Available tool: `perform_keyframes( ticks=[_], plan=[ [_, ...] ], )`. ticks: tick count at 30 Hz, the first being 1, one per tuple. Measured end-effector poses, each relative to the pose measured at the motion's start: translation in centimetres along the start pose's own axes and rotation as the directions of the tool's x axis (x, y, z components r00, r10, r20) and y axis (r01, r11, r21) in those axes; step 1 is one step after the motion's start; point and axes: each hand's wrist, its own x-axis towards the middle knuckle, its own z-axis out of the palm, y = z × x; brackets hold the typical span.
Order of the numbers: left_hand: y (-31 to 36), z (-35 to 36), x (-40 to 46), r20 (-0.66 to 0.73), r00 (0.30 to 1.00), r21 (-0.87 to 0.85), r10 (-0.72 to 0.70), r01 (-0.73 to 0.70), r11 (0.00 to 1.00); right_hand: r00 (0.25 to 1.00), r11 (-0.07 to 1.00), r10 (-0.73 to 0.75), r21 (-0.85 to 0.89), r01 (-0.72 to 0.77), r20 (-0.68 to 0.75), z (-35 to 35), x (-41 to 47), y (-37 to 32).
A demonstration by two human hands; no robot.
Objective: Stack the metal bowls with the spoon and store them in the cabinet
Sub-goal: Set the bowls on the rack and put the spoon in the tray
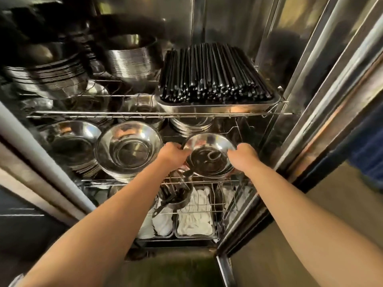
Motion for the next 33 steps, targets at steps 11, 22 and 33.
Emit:
perform_keyframes(
  ticks=[11, 22, 33],
  plan=[
    [0.3, 2.5, 3.3, 0.156, 0.987, 0.009, 0.023, -0.025, 1.000, 0.984, 0.980, 0.157, -0.107, -0.165, -0.082, 0.7, 2.0, 0.4],
    [-0.6, 2.9, 2.7, 0.153, 0.988, -0.033, -0.011, 0.016, 0.999, 0.992, 0.948, 0.074, -0.302, -0.100, -0.099, 0.5, 0.6, -0.7],
    [-1.9, 1.7, 0.6, 0.144, 0.987, 0.109, 0.065, -0.081, 0.991, 0.962, 0.879, -0.218, -0.396, 0.266, 0.162, 2.2, -1.9, -2.1]
  ],
)
